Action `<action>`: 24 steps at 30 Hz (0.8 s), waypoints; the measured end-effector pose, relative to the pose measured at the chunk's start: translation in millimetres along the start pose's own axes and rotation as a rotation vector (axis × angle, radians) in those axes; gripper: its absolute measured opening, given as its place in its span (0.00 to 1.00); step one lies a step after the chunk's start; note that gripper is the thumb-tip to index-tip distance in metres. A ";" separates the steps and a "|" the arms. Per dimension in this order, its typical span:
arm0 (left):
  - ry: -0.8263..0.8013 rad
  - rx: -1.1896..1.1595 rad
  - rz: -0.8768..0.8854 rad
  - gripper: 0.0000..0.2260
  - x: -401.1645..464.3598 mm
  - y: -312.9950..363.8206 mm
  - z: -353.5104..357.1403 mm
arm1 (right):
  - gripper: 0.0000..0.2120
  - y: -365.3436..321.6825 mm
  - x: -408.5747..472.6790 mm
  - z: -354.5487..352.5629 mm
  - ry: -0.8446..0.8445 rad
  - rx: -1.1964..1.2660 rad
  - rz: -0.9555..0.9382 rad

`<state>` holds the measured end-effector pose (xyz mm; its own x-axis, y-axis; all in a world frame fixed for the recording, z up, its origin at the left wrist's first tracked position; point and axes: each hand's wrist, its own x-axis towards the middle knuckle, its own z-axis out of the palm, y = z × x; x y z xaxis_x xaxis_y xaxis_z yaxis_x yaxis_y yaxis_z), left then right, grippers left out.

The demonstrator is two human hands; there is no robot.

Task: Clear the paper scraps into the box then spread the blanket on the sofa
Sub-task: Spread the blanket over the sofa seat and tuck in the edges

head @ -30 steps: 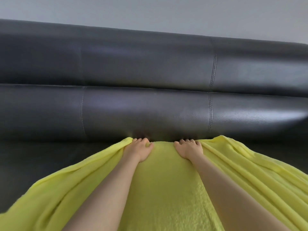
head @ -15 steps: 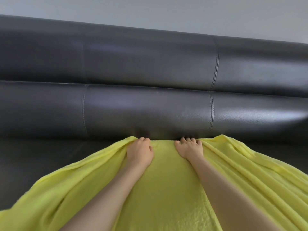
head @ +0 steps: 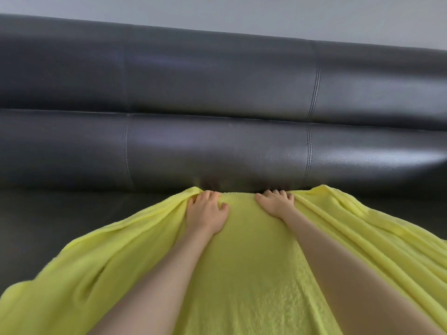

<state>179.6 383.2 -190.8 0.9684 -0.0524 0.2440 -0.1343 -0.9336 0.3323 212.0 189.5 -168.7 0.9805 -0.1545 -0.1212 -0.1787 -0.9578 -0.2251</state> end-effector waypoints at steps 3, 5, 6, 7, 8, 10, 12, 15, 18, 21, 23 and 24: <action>-0.018 0.006 0.010 0.21 -3.1 0.4 -1.0 | 0.25 11.3 -16.2 -36.4 -0.318 0.532 0.113; -0.010 0.008 0.009 0.21 -5.7 0.3 -2.6 | 0.20 16.0 -29.2 -47.4 -0.298 0.514 0.077; -0.014 0.002 0.008 0.21 -6.1 0.8 -3.5 | 0.19 17.8 -35.9 -47.2 -0.241 0.400 0.027; -0.020 -0.002 0.007 0.21 -4.4 0.0 -4.2 | 0.22 18.7 -41.4 -42.9 -0.129 0.267 -0.037; -0.029 0.000 0.006 0.21 -4.6 0.6 -4.7 | 0.25 20.2 -52.9 -40.4 -0.020 0.189 -0.095; -0.035 0.018 -0.001 0.21 -5.6 1.0 -5.9 | 0.23 26.8 -73.9 -37.4 0.104 0.180 -0.144; -0.043 0.034 -0.002 0.21 -4.7 1.4 -6.9 | 0.21 40.7 -91.8 -42.5 0.127 0.182 -0.085; -0.053 0.049 0.010 0.21 -4.2 1.2 -6.5 | 0.23 72.5 -111.2 -47.9 0.151 0.161 0.058; -0.055 0.085 0.007 0.22 -4.8 1.7 -8.4 | 0.26 102.2 -139.7 -34.1 0.148 0.056 0.129; -0.004 0.164 0.016 0.21 -7.9 6.7 -10.6 | 0.29 116.1 -154.1 -14.8 0.173 -0.028 0.107; 0.034 0.222 0.008 0.20 -10.2 12.8 -13.6 | 0.29 117.3 -150.6 -11.0 0.200 -0.024 0.100; 0.034 0.260 -0.009 0.19 -12.3 17.9 -15.9 | 0.29 116.8 -150.4 -9.5 0.207 -0.033 0.101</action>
<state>161.9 372.8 -173.4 0.9612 -0.0357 0.2737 -0.0626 -0.9940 0.0900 44.4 98.5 -167.6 0.9543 -0.2927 0.0599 -0.2770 -0.9420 -0.1897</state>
